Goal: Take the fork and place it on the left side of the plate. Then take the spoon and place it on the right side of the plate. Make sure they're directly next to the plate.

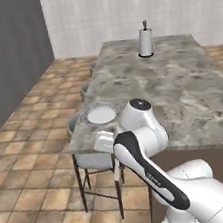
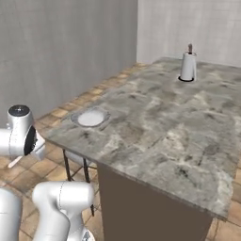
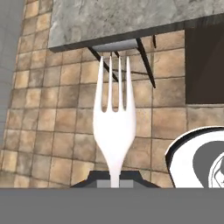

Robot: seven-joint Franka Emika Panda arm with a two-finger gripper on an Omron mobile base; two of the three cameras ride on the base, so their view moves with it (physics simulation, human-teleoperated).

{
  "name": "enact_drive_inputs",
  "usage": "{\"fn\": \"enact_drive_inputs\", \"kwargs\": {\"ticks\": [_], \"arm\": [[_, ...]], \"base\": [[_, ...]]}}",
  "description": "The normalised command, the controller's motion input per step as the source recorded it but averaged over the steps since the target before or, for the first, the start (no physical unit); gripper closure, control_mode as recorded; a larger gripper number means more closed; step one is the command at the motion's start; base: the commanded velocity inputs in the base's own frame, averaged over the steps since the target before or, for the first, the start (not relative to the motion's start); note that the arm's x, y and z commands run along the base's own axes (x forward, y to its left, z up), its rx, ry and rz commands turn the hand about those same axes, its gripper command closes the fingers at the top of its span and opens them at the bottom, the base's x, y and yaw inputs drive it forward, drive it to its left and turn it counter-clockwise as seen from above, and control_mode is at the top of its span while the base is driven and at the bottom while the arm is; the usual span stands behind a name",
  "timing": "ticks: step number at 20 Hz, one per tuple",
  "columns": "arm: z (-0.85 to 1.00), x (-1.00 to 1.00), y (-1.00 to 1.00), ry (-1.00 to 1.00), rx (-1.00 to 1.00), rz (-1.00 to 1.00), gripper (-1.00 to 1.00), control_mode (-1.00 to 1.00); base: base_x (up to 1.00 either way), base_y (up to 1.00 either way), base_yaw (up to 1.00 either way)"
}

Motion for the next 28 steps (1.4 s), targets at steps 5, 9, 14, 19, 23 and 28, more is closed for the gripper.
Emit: {"fn": "enact_drive_inputs", "kwargs": {"ticks": [5, 9, 14, 19, 23, 28], "arm": [[0.0, 0.0, 0.0, 0.0, 0.0, 0.0, 1.0, 1.0], [0.0, 0.0, 0.0, 0.0, 0.0, 0.0, 1.0, 1.0], [0.0, 0.0, 0.0, 0.0, 0.0, 0.0, 1.0, 1.0], [0.0, 0.0, 0.0, 0.0, 0.0, 0.0, 1.0, 1.0], [0.0, 0.0, 0.0, 0.0, 0.0, 0.0, 1.0, 1.0], [0.0, 0.0, 0.0, 0.0, 0.0, 0.0, 1.0, 1.0]], "base": [[0.6, 1.0, -0.49], [0.44, 1.0, -0.55], [0.31, 1.0, -0.6], [0.26, 1.0, -0.62], [0.03, 0.99, -0.62], [0.15, 0.96, -0.59]]}}
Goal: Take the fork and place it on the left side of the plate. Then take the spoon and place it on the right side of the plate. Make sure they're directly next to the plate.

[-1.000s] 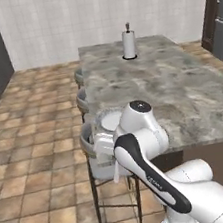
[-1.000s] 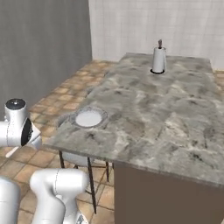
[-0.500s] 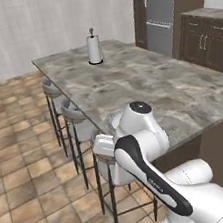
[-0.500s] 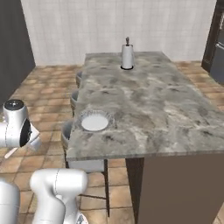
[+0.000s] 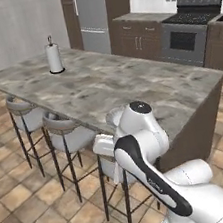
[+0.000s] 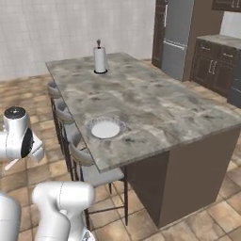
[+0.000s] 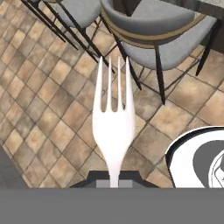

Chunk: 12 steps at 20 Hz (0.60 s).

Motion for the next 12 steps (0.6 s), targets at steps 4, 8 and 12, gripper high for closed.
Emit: {"fn": "enact_drive_inputs", "kwargs": {"ticks": [4, 8, 12], "arm": [[0.0, 0.0, 0.0, 0.0, 0.0, 0.0, 1.0, 1.0], [0.0, 0.0, 0.0, 0.0, 0.0, 0.0, 1.0, 1.0], [0.0, 0.0, 0.0, 0.0, 0.0, 0.0, 1.0, 1.0]], "base": [[0.46, 0.97, -0.33], [0.71, 0.66, -0.12], [0.64, 0.57, -0.11]]}}
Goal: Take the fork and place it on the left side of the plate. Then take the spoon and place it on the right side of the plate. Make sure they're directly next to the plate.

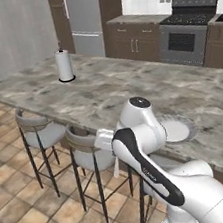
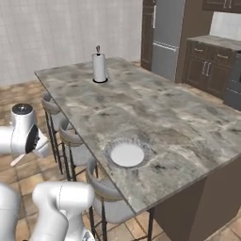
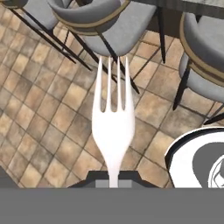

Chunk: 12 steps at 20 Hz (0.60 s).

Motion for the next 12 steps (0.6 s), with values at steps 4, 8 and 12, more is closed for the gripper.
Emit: {"fn": "enact_drive_inputs", "kwargs": {"ticks": [4, 8, 12], "arm": [[0.0, 0.0, 0.0, 0.0, 0.0, 0.0, 1.0, 1.0], [0.0, 0.0, 0.0, 0.0, 0.0, 0.0, 1.0, 1.0], [0.0, 0.0, 0.0, 0.0, 0.0, 0.0, 1.0, 1.0]], "base": [[0.26, 0.57, -0.23], [0.21, 0.38, -0.31], [0.21, 0.31, -0.4]]}}
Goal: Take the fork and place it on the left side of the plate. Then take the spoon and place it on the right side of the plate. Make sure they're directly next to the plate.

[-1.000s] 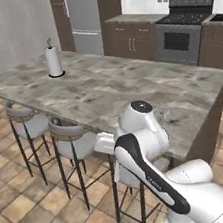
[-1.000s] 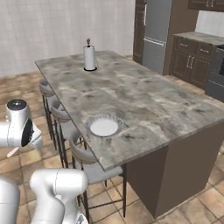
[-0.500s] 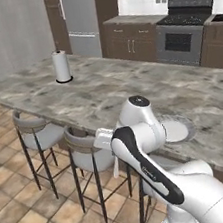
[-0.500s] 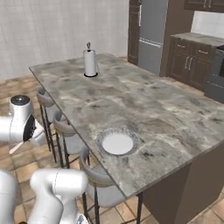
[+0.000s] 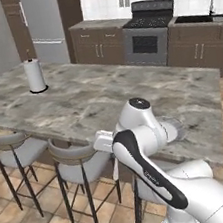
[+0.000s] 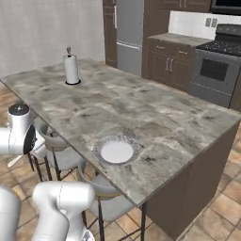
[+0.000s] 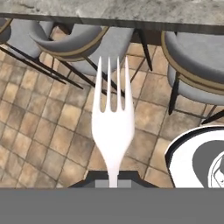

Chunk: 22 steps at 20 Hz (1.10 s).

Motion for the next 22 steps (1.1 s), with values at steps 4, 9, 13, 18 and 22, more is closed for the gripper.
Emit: {"fn": "enact_drive_inputs", "kwargs": {"ticks": [4, 9, 13, 18, 22], "arm": [[0.0, 0.0, 0.0, 0.0, 0.0, 0.0, 1.0, 1.0], [0.0, 0.0, 0.0, 0.0, 0.0, 0.0, 1.0, 1.0], [0.0, 0.0, 0.0, 0.0, 0.0, 0.0, 1.0, 1.0], [0.0, 0.0, 0.0, 0.0, 0.0, 0.0, 1.0, 1.0], [0.0, 0.0, 0.0, 0.0, 0.0, 0.0, 1.0, 1.0]], "base": [[0.37, 0.45, -0.39], [0.36, 0.39, -0.35], [0.43, 0.49, -0.37], [0.4, 0.47, -0.32], [0.42, 0.47, -0.26]]}}
